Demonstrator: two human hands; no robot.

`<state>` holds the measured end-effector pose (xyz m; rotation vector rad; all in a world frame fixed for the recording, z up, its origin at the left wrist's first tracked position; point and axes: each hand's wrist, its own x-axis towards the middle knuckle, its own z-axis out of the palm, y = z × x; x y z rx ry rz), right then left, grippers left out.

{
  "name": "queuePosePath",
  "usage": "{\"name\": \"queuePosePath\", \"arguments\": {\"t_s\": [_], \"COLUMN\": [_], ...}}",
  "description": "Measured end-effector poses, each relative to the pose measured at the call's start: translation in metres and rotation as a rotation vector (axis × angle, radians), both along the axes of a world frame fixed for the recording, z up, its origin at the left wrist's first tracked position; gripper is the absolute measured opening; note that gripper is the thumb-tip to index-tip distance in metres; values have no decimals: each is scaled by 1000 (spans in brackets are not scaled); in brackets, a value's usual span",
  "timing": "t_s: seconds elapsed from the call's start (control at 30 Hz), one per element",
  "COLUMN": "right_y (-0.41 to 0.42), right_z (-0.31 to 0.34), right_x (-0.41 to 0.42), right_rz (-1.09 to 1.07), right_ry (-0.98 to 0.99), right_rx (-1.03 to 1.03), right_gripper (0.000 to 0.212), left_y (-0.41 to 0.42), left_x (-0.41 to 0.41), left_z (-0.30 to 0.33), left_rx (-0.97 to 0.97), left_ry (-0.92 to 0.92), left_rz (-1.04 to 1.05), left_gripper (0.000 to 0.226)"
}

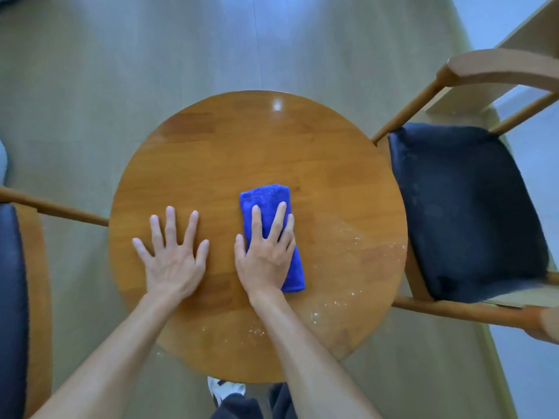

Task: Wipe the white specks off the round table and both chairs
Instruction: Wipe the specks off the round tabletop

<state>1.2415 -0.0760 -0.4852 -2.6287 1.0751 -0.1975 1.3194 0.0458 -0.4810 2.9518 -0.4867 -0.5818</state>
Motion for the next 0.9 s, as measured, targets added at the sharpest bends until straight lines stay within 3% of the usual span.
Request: {"name": "queuePosePath", "arguments": {"t_s": [0.07, 0.13, 0.23, 0.3, 0.4, 0.47, 0.53, 0.6, 0.73, 0.83, 0.9], "right_y": [6, 2, -53, -114, -195, -211, -191, -138, -11, -35, -91], "right_z": [-3, -7, -14, -14, -10, -6, -4, -6, -3, -8, -9], "right_x": [-8, -27, -67, -96, -132, -134, -116, -84, -37, -63, -101], "right_rz": [115, 366, 543, 407, -32, -295, -366, -238, 296, 478, 423], "right_ry": [-21, -51, -127, -96, 2, 17, 16, -41, -157, -199, -137], "right_rx": [-77, -122, -159, -184, -245, -186, -210, -264, -155, -166, -202], "right_gripper": [52, 46, 43, 45, 46, 46, 46, 44, 40, 39, 43], "left_y": [1, 1, 5, 7, 5, 3, 1, 2, 5, 5, 5], "left_x": [-1, -2, -1, -1, -2, -3, -5, -4, -2, -1, -2], "left_z": [-9, -12, -14, -13, -13, -13, -15, -17, -19, -19, -17], "left_rx": [33, 36, 45, 41, 54, 50, 54, 57, 42, 49, 49], "left_ry": [-21, -37, -34, -17, -29, -55, -63, -67, -87, -86, -68], "left_rz": [-29, -14, -11, -7, -1, 7, 7, 6, 7, 13, 13], "left_gripper": [60, 58, 60, 64, 69, 68, 67, 67, 68, 69, 70]}}
